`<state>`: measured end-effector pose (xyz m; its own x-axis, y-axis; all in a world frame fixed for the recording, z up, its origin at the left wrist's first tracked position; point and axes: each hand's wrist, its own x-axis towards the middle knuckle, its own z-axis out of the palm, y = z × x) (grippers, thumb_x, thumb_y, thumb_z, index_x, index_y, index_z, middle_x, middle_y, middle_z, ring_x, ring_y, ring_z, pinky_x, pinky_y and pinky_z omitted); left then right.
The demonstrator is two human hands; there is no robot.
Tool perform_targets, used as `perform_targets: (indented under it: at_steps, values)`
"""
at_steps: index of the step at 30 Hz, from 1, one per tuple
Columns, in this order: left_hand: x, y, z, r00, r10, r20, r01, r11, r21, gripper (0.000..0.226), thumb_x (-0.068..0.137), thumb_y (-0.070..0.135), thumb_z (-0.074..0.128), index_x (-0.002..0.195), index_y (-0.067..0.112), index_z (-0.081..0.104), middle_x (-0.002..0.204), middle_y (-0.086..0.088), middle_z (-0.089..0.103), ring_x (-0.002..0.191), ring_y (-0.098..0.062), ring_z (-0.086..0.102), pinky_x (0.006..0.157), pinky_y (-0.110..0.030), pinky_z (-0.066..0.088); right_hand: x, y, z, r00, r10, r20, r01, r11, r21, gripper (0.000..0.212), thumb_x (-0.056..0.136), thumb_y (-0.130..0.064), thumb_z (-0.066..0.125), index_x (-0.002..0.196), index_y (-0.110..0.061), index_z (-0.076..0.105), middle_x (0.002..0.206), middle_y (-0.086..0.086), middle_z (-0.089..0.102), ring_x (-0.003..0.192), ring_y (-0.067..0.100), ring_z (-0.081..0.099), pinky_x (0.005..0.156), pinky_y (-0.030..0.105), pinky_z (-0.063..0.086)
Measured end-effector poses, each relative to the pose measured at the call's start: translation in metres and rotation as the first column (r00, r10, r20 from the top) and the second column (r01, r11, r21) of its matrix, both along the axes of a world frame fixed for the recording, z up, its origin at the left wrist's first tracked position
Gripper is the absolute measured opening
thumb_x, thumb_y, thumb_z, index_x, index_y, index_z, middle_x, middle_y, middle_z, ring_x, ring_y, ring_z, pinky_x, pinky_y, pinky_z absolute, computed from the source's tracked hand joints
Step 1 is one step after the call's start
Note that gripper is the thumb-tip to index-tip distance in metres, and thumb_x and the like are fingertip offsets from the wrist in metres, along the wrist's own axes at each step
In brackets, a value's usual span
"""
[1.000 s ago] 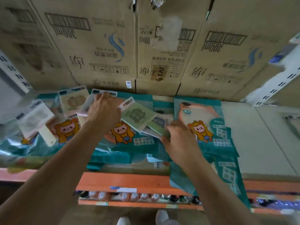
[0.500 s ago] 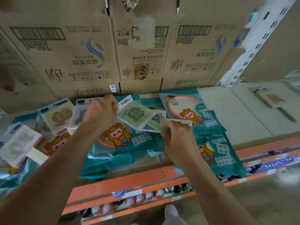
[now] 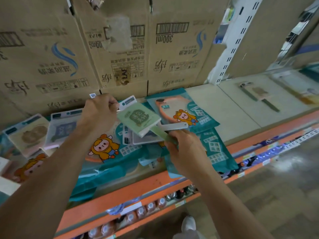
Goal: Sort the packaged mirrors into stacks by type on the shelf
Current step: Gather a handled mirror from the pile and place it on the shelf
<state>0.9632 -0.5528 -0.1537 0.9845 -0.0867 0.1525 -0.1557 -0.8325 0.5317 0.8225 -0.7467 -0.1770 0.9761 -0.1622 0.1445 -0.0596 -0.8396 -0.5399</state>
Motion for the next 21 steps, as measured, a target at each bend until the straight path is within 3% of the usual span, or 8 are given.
perform_targets:
  at_steps: [5,9,12,14,18,21]
  values:
    - [0.003,-0.041,0.003,0.998,-0.067,-0.01,0.067,0.998,-0.002,0.01,0.094,0.021,0.051,0.091,0.021,0.06,0.089,0.004,0.059,0.077,-0.009,0.051,0.053,-0.019,0.032,-0.008,-0.032,0.0,0.998,-0.066,0.022,0.067,0.998,-0.017,0.014,0.092,-0.024,0.052,0.088,-0.014,0.06,0.092,0.0,0.059,0.087,0.021,0.05,0.073,0.035,0.042]
    - [0.006,-0.091,0.006,0.993,-0.115,-0.031,0.115,0.993,-0.024,0.017,0.096,0.024,0.048,0.098,0.018,0.063,0.09,0.002,0.057,0.083,-0.012,0.049,0.071,-0.026,0.034,-0.012,-0.073,0.0,0.991,-0.128,0.029,0.128,0.992,0.005,0.013,0.092,-0.025,0.053,0.096,-0.016,0.062,0.096,-0.001,0.058,0.09,0.02,0.05,0.076,0.032,0.043]
    - [0.01,-0.127,0.006,0.993,-0.112,-0.039,0.111,0.993,-0.035,0.017,0.096,0.024,0.049,0.099,0.017,0.064,0.089,0.003,0.058,0.084,-0.012,0.05,0.074,-0.027,0.035,-0.012,-0.104,0.0,0.991,-0.135,0.019,0.134,0.991,0.007,0.013,0.092,-0.025,0.052,0.096,-0.016,0.061,0.093,-0.001,0.057,0.088,0.02,0.05,0.075,0.032,0.043]
    - [0.013,-0.151,0.006,0.993,-0.11,-0.045,0.108,0.994,-0.034,0.014,0.096,0.024,0.049,0.095,0.02,0.063,0.089,0.004,0.059,0.08,-0.01,0.051,0.072,-0.025,0.035,-0.012,-0.127,0.001,0.992,-0.129,0.013,0.129,0.992,0.01,0.014,0.093,-0.025,0.052,0.098,-0.016,0.061,0.092,-0.001,0.056,0.089,0.019,0.049,0.076,0.03,0.042]
    - [0.019,-0.195,0.005,0.99,-0.12,-0.069,0.118,0.993,-0.027,0.012,0.096,0.024,0.049,0.092,0.022,0.059,0.09,0.007,0.059,0.066,-0.002,0.048,0.051,-0.016,0.03,-0.009,-0.17,0.005,0.991,-0.135,-0.01,0.135,0.99,0.03,0.019,0.094,-0.025,0.051,0.107,-0.015,0.06,0.099,-0.001,0.057,0.095,0.019,0.047,0.083,0.029,0.041]
    - [0.028,-0.227,0.003,0.985,-0.157,-0.072,0.155,0.987,-0.035,0.013,0.095,0.024,0.05,0.089,0.023,0.062,0.089,0.003,0.063,0.066,-0.002,0.051,0.051,-0.02,0.034,-0.006,-0.201,0.004,0.988,-0.153,-0.019,0.153,0.988,0.035,0.023,0.095,-0.026,0.05,0.112,-0.015,0.059,0.104,0.0,0.058,0.099,0.019,0.047,0.085,0.028,0.039]
